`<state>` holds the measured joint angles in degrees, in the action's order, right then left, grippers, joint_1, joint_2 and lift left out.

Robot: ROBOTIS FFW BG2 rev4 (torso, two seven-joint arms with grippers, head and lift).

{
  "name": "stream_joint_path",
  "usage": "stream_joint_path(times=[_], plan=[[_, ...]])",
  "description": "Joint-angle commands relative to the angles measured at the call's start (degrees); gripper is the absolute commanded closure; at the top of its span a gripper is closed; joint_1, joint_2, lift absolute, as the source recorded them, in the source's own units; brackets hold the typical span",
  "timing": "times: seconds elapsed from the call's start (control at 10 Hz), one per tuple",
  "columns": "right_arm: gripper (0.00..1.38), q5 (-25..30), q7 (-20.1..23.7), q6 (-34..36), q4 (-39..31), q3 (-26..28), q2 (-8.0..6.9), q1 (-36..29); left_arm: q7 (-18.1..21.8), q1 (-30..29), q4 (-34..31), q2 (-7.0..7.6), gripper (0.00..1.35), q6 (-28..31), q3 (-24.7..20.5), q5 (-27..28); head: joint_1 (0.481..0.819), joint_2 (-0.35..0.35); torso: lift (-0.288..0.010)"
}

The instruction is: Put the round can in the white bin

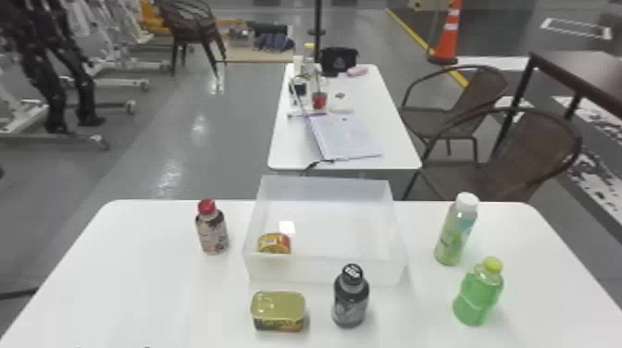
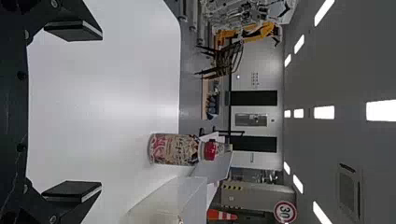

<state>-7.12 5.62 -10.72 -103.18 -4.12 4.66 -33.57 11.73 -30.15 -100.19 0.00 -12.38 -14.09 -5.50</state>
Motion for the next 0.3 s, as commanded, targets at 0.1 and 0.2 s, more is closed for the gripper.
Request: stream_joint_path(times=[0.1, 0.2], plan=[[0.15, 0.00, 0.00, -0.01, -0.09, -0.01, 0.00, -0.09, -0.22, 0.09, 0.08, -0.15, 0.17, 0.07, 0.29, -0.31, 0.549, 0.000, -0.100], [0.15, 0.00, 0.00, -0.01, 0.00, -0.01, 0.00, -0.09, -0.22, 0.18, 0.08, -0.15, 0.17, 0.16, 0.55, -0.48, 0.549, 0.000, -0.100]])
